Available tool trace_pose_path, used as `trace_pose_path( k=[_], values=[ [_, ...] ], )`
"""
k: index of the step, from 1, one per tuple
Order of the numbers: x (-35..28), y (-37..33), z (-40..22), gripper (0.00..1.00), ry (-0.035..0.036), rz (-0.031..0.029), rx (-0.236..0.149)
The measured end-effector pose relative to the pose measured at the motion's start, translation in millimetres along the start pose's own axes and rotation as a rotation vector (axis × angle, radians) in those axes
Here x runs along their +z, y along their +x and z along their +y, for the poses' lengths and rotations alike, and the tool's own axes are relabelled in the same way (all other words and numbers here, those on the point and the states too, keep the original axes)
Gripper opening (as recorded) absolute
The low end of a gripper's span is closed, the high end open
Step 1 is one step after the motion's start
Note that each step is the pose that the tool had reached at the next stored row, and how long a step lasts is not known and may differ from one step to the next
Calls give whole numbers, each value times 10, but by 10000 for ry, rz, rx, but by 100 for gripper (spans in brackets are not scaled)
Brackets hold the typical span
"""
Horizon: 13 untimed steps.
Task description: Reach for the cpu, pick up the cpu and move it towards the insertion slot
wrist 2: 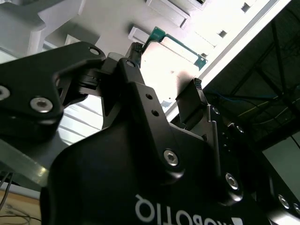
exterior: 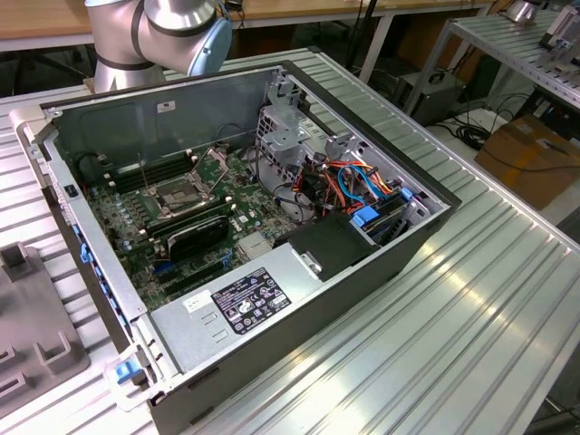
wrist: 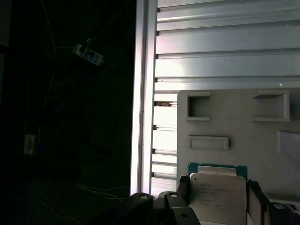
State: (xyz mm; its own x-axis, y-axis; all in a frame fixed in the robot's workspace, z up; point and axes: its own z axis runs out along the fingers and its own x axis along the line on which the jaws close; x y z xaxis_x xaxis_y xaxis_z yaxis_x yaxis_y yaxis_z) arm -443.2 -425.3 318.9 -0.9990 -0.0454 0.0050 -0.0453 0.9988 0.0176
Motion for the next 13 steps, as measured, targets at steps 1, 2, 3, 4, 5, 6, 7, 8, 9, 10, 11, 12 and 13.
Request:
trace_pose_path(
  k=[1, 2, 3, 4, 5, 6, 7, 8, 9, 10, 11, 12, 13],
  values=[
    [-7, 0, 0, 55, 1, 0, 0],
    [-21, 0, 0, 55, 1, 2, 0],
    [-33, 0, 0, 55, 1, 3, 0],
    [-41, 0, 1, 55, 1, 5, 0],
    [-46, 0, 1, 55, 0, 4, 1],
    [-58, 0, 1, 55, 0, 6, 1],
    [-66, 0, 1, 55, 1, 7, 0],
    [-74, 0, 1, 55, 1, 9, 1],
    [-87, 0, 1, 55, 0, 10, 0],
    [-102, 0, 2, 55, 1, 12, 0],
    [-110, 0, 2, 55, 0, 12, 1],
    [-124, 0, 2, 55, -1, 15, 1],
    [-131, -1, 2, 55, -1, 22, 0]
  ],
)
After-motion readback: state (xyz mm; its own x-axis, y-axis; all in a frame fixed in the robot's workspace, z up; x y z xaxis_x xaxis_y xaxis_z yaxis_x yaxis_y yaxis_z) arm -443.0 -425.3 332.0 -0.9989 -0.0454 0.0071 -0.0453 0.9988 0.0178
